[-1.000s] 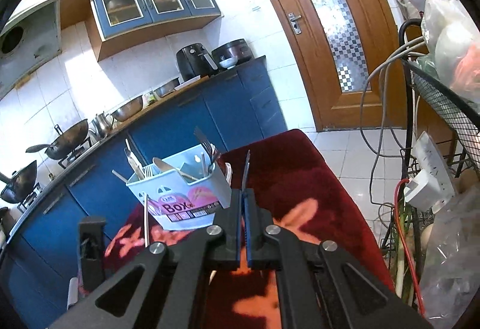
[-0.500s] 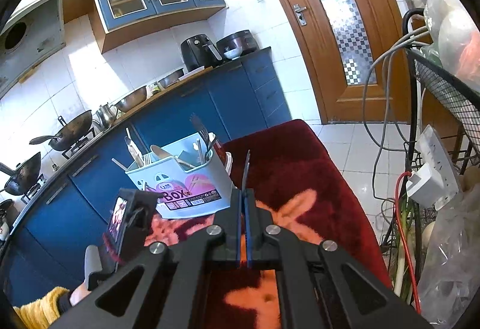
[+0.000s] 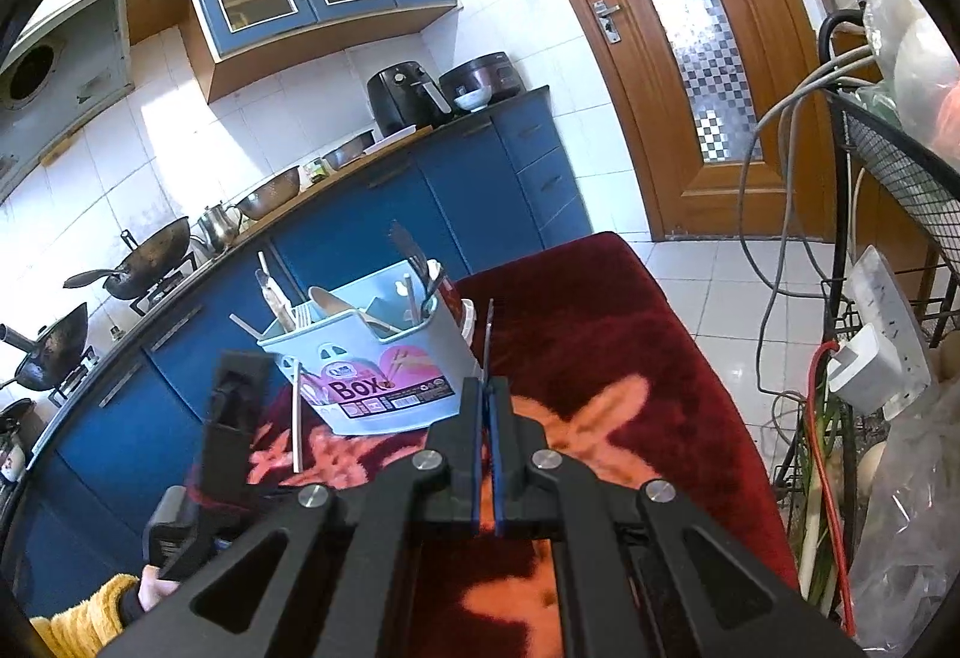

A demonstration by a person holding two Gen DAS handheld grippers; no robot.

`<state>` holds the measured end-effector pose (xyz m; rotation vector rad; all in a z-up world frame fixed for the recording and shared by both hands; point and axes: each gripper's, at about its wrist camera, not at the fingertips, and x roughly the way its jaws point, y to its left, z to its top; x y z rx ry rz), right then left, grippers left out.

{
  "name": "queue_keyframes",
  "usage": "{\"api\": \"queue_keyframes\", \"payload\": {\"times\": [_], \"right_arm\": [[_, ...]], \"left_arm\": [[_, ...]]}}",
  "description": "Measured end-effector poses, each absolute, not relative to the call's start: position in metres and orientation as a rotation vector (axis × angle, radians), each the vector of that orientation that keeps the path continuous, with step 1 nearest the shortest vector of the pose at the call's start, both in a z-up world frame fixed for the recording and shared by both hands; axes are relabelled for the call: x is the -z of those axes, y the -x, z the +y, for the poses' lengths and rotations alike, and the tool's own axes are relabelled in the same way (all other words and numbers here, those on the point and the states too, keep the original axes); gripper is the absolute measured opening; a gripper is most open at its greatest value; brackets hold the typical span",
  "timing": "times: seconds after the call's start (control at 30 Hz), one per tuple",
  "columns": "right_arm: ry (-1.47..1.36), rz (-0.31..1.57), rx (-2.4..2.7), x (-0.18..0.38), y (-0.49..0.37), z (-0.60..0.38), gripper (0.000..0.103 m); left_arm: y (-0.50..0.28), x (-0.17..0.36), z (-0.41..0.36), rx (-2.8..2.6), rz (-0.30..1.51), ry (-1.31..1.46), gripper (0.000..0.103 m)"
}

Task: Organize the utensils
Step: 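Close the left gripper on the wooden chopstick and lift it, then grasp the silver fork with the right gripper while the left carries the chopstick toward the holder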

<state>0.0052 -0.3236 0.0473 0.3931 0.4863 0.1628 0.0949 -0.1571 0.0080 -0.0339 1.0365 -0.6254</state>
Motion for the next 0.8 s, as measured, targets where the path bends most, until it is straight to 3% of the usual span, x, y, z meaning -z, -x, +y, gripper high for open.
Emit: {"api": "queue_keyframes", "payload": {"times": [0.5,0.8], "right_arm": [[-0.356,0.391,-0.231,-0.086,-0.009,-0.295,0.003],[-0.368,0.477,-0.249,-0.069,-0.027,-0.288,0.003]], "left_arm": [[-0.103,-0.101,-0.073,0.519,0.71,0.186,0.002],[-0.112,-0.12,-0.037,0.418,0.59,0.245,0.002]]}}
